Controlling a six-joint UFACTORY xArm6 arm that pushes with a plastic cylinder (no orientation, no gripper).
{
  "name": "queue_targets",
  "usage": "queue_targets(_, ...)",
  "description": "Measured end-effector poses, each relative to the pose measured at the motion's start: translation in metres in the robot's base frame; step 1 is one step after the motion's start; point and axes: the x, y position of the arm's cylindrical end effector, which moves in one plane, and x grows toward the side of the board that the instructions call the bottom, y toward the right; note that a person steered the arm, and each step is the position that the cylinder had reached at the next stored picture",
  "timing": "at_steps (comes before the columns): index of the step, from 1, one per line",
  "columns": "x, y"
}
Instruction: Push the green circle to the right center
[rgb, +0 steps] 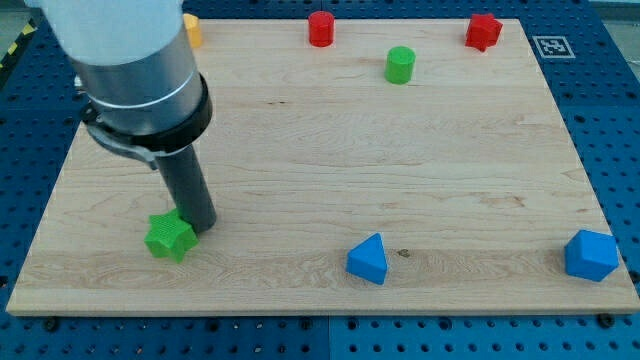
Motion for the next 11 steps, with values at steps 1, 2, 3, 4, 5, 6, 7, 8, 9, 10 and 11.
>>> queue_targets(1, 0.02, -0.009)
queue_targets(2, 0.025, -0.023)
queue_targets(3, 0.025, -0.043)
queue_targets(4, 0.017, -0.044)
queue_targets(5, -0.017, -0.034)
queue_targets(6, -0.06, -0.012)
queue_targets(7, -0.101, 0.018)
queue_targets(8, -0.148, 0.044)
queue_targets(9, -0.198, 0.069)
queue_targets(10, -0.238, 0.1)
queue_targets(11, -0.239, 0.113)
